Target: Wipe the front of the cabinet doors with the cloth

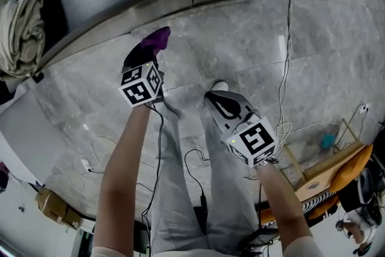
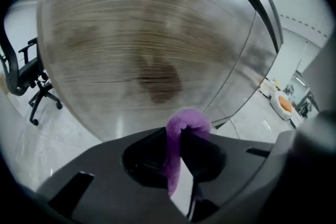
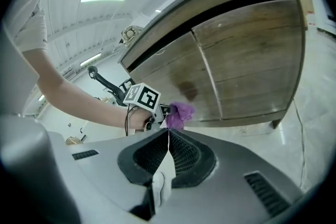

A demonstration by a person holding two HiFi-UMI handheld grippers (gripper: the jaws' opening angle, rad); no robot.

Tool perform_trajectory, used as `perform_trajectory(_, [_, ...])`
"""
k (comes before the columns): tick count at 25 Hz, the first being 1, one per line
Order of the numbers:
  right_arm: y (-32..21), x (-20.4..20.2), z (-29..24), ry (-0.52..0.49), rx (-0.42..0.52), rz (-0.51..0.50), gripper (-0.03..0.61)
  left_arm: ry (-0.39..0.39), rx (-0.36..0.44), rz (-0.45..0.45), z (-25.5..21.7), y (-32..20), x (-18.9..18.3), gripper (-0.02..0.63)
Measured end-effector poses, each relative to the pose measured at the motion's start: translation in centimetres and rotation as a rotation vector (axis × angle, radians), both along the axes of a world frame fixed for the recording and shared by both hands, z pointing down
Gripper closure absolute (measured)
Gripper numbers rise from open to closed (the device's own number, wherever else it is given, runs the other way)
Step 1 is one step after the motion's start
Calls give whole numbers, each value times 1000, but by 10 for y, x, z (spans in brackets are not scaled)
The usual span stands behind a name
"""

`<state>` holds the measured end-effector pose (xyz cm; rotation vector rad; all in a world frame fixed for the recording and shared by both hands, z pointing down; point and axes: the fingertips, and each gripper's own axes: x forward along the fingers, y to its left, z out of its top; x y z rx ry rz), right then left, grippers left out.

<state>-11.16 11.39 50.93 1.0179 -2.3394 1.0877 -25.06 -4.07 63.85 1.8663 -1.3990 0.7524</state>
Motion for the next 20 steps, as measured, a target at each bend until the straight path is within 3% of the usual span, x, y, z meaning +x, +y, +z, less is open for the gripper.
perform_trajectory(4, [10,61,23,25,-21,57,551,51,-33,-10,20,-18,63,557])
perform_trajectory(9, [8,121,53,36,-31,167,551,87,-73,-112,47,-46,100,557])
perform_trajectory(15, [-3,137,69,14,-30,229,551,43,-90,-241,64,-58,68,557])
perform_trajectory(20, [-16,121,61,19,-4,194,551,5,-90,-297,65,-57,15,557])
